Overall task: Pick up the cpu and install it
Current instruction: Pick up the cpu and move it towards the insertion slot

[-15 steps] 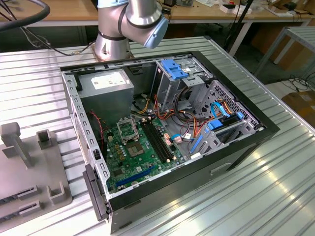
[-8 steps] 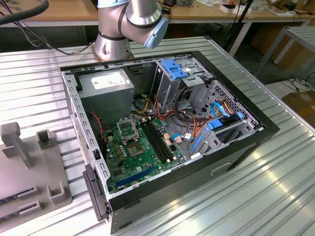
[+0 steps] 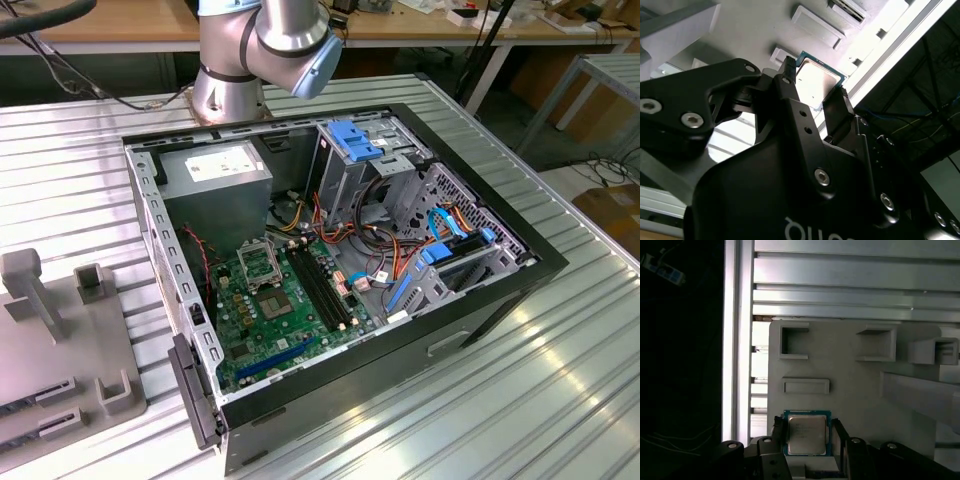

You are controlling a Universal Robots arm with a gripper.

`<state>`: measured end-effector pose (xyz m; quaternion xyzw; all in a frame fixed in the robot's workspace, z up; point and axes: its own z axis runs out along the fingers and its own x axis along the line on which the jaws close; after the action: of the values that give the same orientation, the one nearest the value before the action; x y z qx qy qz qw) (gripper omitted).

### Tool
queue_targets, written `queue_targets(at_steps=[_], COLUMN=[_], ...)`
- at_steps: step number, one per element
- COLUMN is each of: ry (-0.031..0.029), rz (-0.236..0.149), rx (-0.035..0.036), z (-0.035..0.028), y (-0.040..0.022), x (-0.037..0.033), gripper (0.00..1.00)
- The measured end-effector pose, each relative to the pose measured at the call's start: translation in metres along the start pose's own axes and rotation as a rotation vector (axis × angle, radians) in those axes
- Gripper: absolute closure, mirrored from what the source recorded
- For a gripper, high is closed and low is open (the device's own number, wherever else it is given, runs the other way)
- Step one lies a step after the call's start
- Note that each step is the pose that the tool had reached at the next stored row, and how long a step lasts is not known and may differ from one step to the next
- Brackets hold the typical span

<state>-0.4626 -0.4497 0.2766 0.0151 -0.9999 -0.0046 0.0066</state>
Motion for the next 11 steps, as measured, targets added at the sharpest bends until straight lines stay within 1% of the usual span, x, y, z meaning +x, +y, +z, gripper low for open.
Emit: queue_targets(at_steps=[11], ry=[0.0009], rz=[0.0], rx=[0.0], z=[-0.0088], y=[0.0001], x=[0.0001], gripper=[0.53])
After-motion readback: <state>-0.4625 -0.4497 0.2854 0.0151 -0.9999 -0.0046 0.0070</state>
